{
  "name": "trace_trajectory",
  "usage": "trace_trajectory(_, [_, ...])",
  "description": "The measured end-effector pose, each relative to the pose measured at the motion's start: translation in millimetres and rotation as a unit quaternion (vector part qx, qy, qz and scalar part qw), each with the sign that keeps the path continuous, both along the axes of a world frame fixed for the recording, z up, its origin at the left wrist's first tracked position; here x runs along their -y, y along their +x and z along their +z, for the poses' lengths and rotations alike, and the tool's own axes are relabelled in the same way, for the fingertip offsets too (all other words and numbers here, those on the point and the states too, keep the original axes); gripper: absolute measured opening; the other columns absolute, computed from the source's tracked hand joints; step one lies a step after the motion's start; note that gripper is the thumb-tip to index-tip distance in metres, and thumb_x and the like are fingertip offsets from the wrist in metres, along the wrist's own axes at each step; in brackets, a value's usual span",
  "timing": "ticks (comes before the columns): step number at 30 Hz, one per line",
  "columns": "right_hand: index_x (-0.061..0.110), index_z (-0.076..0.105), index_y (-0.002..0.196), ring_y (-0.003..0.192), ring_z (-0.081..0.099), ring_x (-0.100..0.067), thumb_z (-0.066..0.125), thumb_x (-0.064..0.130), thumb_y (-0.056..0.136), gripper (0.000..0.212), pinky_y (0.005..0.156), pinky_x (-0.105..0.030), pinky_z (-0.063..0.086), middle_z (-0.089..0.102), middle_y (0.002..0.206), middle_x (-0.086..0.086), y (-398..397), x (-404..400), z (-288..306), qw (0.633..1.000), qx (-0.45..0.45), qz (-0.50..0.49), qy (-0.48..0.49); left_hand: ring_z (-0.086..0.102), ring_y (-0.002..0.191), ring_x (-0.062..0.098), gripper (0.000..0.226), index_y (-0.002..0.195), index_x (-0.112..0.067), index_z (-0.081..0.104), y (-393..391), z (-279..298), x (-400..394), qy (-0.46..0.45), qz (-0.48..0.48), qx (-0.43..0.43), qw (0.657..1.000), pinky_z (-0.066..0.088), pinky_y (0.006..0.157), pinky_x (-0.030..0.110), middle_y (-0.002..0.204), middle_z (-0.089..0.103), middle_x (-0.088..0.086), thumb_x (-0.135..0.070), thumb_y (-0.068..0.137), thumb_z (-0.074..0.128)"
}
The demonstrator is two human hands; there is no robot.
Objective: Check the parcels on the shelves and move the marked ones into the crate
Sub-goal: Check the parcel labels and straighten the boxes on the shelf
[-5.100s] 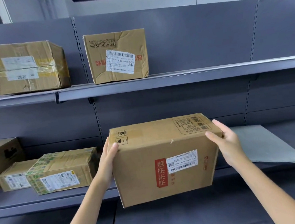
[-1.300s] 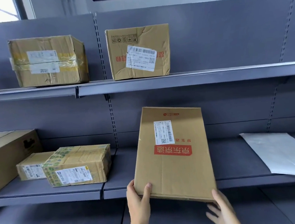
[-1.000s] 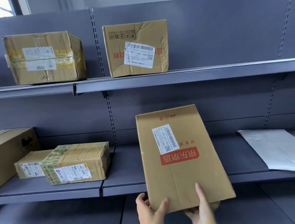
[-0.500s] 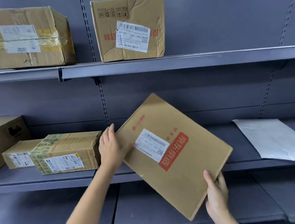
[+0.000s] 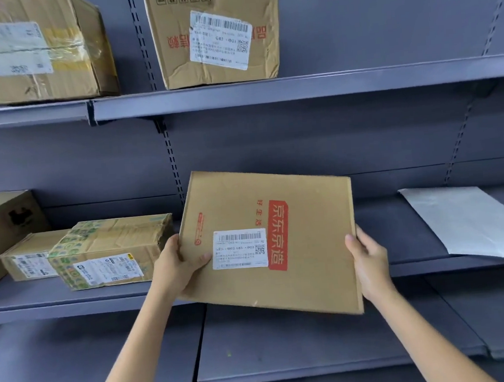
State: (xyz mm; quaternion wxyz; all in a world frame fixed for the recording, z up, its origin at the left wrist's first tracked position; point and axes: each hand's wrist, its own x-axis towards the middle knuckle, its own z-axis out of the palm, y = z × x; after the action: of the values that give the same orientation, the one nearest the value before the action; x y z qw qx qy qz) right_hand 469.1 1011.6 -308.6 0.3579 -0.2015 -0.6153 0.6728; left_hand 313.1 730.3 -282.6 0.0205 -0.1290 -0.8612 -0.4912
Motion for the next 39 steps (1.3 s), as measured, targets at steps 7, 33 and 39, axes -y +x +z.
trace_trajectory(7, [0.031, 0.012, 0.148, 0.129, 0.041, -0.017, 0.067, 0.016, 0.083, 0.086, 0.108, -0.036, 0.033, 0.037, 0.143, 0.009, -46, -37, 56, 0.96, 0.195, 0.144, 0.141, 0.044, 0.121, 0.015, 0.079, 0.145, -0.02, 0.023, 14, -14, -5, 0.079, -0.032, -0.021, 0.996, 0.038, 0.097, 0.029, 0.128, 0.044, -0.012, -0.019, 0.081, 0.07])
trace_trajectory(33, [0.018, 0.022, 0.147, 0.145, 0.005, -0.022, 0.037, 0.057, 0.091, 0.07, 0.116, -0.037, 0.006, 0.011, 0.157, -0.006, -84, -17, 58, 0.762, 0.419, 0.076, 0.488, 0.017, 0.144, 0.02, 0.074, 0.143, -0.02, 0.033, -62, 5, -43, -0.383, -0.084, -0.181, 0.902, 0.017, 0.115, 0.04, 0.153, 0.027, 0.004, -0.065, 0.087, 0.014])
trace_trajectory(39, [0.026, 0.018, 0.147, 0.144, 0.001, -0.009, 0.052, 0.046, 0.089, 0.07, 0.115, -0.037, 0.012, 0.007, 0.157, 0.008, -29, -23, 37, 0.823, 0.341, 0.071, 0.449, 0.061, 0.108, 0.033, 0.083, 0.109, -0.011, 0.066, -34, -8, -42, -0.365, -0.116, -0.293, 0.876, 0.045, 0.094, 0.049, 0.114, 0.067, 0.013, -0.072, 0.083, 0.016])
